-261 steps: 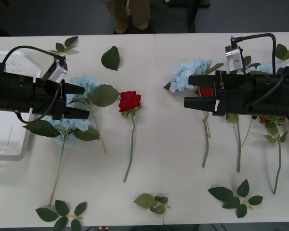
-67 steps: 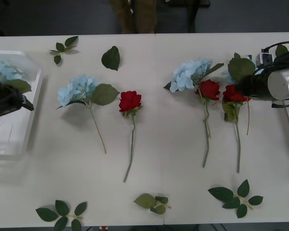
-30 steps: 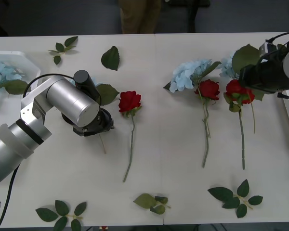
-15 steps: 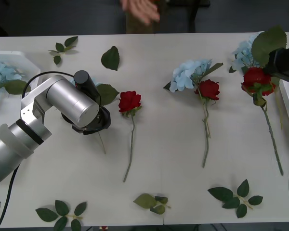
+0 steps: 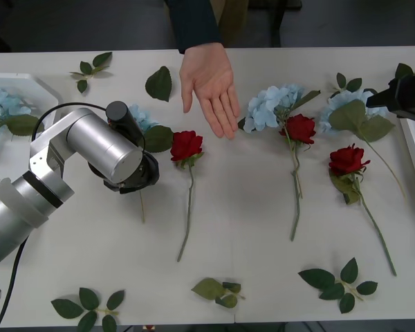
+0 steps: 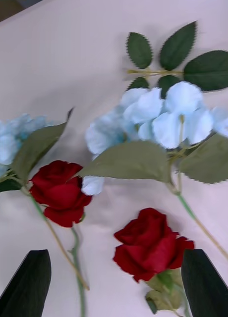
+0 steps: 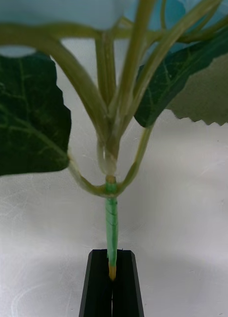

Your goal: Place the red flowers into the right box and the blue flowers into the left box. If a person shows an open palm, hand one flower to the person first, then continue sorting.

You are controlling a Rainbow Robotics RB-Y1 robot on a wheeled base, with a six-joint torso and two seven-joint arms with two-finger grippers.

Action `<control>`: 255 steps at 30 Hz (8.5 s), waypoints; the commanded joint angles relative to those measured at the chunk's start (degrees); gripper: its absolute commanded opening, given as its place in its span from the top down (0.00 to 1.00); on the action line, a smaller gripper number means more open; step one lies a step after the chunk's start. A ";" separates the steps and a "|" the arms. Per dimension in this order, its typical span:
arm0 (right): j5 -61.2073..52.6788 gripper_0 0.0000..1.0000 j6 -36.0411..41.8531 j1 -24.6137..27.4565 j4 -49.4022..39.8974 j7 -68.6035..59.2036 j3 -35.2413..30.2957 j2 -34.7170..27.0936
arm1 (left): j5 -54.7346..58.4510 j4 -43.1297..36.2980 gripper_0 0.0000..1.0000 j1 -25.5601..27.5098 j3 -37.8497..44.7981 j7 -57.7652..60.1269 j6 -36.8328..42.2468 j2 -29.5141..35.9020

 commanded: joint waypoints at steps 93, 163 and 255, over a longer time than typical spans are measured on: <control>13.91 0.25 -34.85 3.02 18.02 10.77 26.38 -1.36 | 35.99 4.13 1.00 -8.46 18.36 -29.28 20.44 39.39; 8.81 1.00 -35.99 16.30 -56.07 8.13 21.02 13.32 | 36.08 4.13 1.00 -8.46 18.36 -29.81 21.14 39.30; 2.13 0.00 -28.61 17.35 0.36 16.92 24.45 -6.72 | 15.07 7.73 0.72 9.38 18.71 -34.64 -7.77 37.10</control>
